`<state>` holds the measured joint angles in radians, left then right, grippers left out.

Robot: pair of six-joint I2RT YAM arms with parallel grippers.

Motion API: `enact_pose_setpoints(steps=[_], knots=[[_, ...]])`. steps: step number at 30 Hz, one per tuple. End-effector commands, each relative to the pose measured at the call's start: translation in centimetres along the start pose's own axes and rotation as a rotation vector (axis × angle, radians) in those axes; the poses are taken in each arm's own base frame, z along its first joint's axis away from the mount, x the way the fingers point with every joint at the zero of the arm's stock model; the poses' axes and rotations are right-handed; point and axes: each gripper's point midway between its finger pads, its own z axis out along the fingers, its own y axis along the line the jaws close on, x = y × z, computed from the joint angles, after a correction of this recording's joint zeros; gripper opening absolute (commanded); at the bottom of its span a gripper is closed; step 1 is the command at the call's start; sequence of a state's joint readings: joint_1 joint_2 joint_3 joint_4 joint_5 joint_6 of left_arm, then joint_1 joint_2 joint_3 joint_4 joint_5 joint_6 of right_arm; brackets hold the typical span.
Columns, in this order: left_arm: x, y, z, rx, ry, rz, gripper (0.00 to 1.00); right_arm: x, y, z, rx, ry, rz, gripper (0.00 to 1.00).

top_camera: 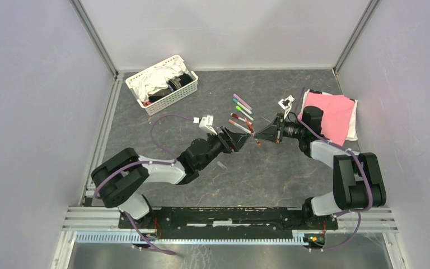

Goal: Insert the pens into the pen caps
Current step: Pick up the pen from the center of the board.

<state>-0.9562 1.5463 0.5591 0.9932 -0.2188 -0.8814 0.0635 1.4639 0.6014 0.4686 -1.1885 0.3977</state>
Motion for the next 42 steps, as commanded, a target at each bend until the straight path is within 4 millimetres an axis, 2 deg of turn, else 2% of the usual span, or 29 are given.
enact_pose_setpoints(steps=[1, 5, 13, 22, 30, 32, 35, 37, 39, 42], knots=[[-1.7, -1.8, 1.5, 0.090, -0.059, -0.029, 0.81, -1.4, 2.6, 0.1, -0.081, -0.027, -0.077, 0.00], [-2.2, -1.9, 2.0, 0.114, -0.080, -0.060, 0.75, -1.2, 3.4, 0.5, -0.105, -0.016, -0.093, 0.00], [-2.6, -2.5, 2.6, 0.146, -0.087, -0.067, 0.67, -0.8, 3.6, 1.0, -0.119, 0.000, -0.089, 0.00], [-2.1, -1.8, 3.5, 0.127, -0.072, -0.074, 0.53, -0.7, 4.3, 1.3, -0.140, 0.010, -0.104, 0.00], [-2.1, -2.3, 4.2, 0.139, -0.058, -0.076, 0.08, -0.6, 4.7, 1.4, -0.150, 0.016, -0.121, 0.00], [-2.2, -2.6, 4.0, 0.150, -0.061, -0.078, 0.02, -0.7, 4.7, 1.4, -0.144, 0.012, -0.142, 0.07], [-3.0, -3.5, 3.1, 0.199, -0.091, -0.101, 0.02, -0.8, 4.9, 1.2, -0.130, 0.003, -0.164, 0.42], [-3.1, -3.6, 2.2, 0.224, -0.105, -0.124, 0.02, -0.8, 5.3, 1.2, -0.129, -0.007, -0.179, 0.56], [-3.3, -4.4, 1.5, 0.271, -0.128, -0.146, 0.02, -0.8, 6.1, 1.3, -0.145, -0.016, -0.191, 0.63], [-3.7, -5.1, 0.6, 0.327, -0.173, -0.183, 0.02, -0.5, 7.1, 1.7, -0.176, -0.017, -0.189, 0.66]])
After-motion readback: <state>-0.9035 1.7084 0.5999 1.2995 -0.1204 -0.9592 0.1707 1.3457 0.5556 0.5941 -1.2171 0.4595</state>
